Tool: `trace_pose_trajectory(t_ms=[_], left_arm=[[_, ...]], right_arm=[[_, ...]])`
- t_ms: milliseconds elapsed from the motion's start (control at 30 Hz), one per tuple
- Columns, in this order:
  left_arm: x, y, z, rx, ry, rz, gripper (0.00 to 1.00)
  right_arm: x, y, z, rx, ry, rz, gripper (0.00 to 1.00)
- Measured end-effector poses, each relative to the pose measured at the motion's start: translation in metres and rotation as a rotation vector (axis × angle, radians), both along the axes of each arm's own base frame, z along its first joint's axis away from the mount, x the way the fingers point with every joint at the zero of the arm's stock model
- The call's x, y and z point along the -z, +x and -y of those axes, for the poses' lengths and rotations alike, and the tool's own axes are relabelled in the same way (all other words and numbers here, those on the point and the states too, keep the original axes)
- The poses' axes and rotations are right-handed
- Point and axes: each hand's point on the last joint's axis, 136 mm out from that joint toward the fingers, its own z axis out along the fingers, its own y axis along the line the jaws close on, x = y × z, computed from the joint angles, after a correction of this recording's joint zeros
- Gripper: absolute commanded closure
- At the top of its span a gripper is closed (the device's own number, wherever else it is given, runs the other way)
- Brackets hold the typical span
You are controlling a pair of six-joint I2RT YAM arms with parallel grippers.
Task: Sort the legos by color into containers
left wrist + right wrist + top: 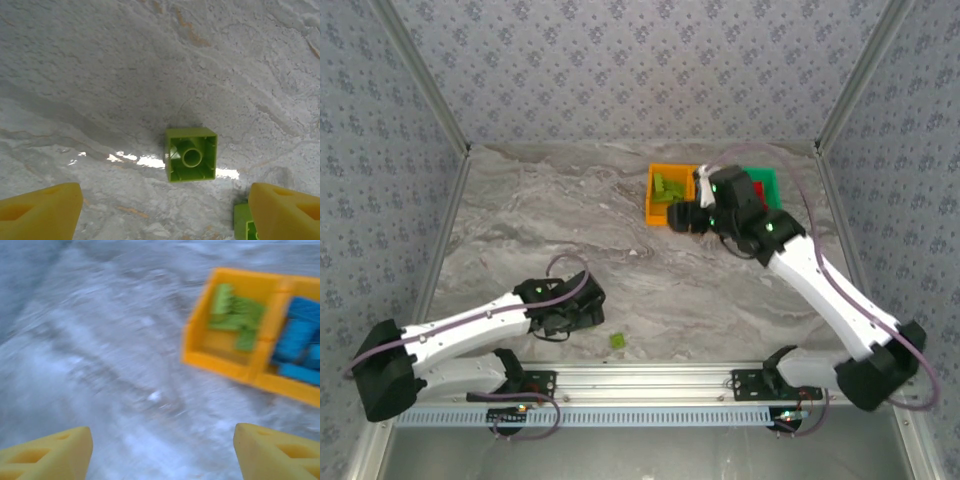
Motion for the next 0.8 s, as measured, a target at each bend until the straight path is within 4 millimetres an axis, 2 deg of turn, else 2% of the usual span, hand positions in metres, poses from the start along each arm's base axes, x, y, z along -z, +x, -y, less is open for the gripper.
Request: trace_pose_trajectory(t_ms=[67,200,300,367,467,567,700,800], left_arm=[[0.006,0.003,0.005,-0.009,-0.008,0.000,0.15],[0.023,0.004,0.015,0.001,-0.018,-0.020,0.16],[0.034,0.006,0.020,0.009,-0.003,-0.041,0.22],[0.042,0.005,0.021,0.015,0.017,-0.060,0.30],[0.052,0.003,0.019,0.026,0.056,-0.088,0.44],[0.052,0.004,0.019,0.034,0.076,-0.096,0.58],[0.048,0.007,0.025,0.044,0.066,-0.089,0.82],[0.041,0.011,0.032,0.073,0.055,-0.074,0.87]], right_arm=[[0.012,-0.036,-0.013,-0.102,0.018,-0.052,0.17],[0.066,-0.095,-0.025,-0.246,-0.032,-0.269,0.12],[0.096,-0.128,-0.026,-0.316,-0.099,-0.413,0.11],[0.105,-0.143,-0.026,-0.348,-0.122,-0.465,0.11],[0.112,-0.153,-0.025,-0.361,-0.143,-0.508,0.11],[0.112,-0.154,-0.025,-0.355,-0.143,-0.517,0.11],[0.116,-0.153,-0.025,-0.346,-0.150,-0.529,0.12],[0.120,-0.152,-0.024,-0.334,-0.163,-0.537,0.12]])
